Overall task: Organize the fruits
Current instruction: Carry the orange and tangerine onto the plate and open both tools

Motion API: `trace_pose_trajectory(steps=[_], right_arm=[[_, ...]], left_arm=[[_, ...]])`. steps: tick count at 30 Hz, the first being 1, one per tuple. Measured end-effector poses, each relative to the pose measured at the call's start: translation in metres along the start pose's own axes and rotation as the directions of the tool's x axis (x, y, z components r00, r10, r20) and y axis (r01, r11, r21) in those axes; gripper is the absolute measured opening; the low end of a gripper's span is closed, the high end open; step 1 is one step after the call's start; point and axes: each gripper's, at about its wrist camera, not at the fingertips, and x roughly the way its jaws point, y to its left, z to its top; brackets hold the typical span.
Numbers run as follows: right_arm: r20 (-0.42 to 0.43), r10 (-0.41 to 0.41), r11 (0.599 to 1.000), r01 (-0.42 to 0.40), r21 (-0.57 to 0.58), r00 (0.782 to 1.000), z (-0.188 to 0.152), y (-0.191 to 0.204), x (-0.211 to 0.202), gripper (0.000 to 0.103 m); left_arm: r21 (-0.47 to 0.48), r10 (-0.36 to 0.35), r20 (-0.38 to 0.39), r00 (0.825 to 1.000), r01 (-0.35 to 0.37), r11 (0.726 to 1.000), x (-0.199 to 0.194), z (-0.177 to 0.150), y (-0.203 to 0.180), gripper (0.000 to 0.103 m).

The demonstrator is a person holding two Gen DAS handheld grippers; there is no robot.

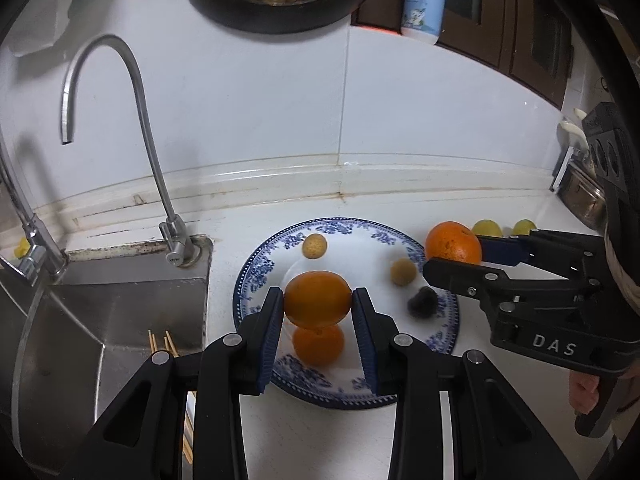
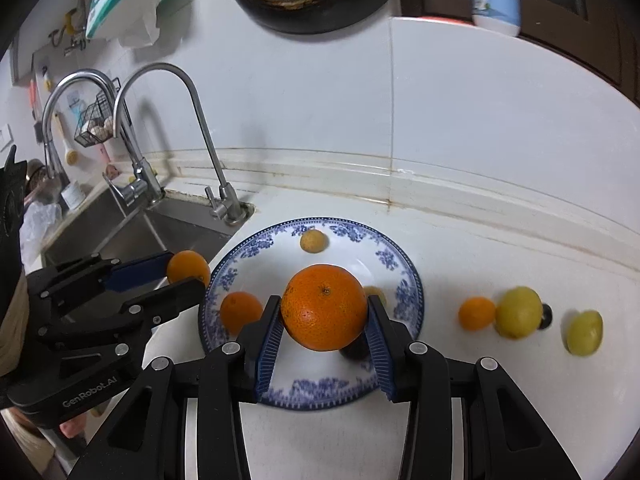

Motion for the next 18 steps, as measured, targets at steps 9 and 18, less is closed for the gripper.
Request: trace_pose_trajectory(steps=[9,18], right_arm=[[-0.076,0.001,1.000,-0.001,-0.001,0.997,0.024,-0.009,0.047,0.042],[-0.175,0.003,1.000,-0.002,0.006,0.985,0.037,-0.017,0.094,0.042]], left_arm=[[0.003,0.019,-0.069,0.997,-0.019,1.000,0.038,0.014,0.013,0.034],[0.017,0.028,-0.160,0.987,-0.025,1.000,0.075,0.020,0.024,0.034]])
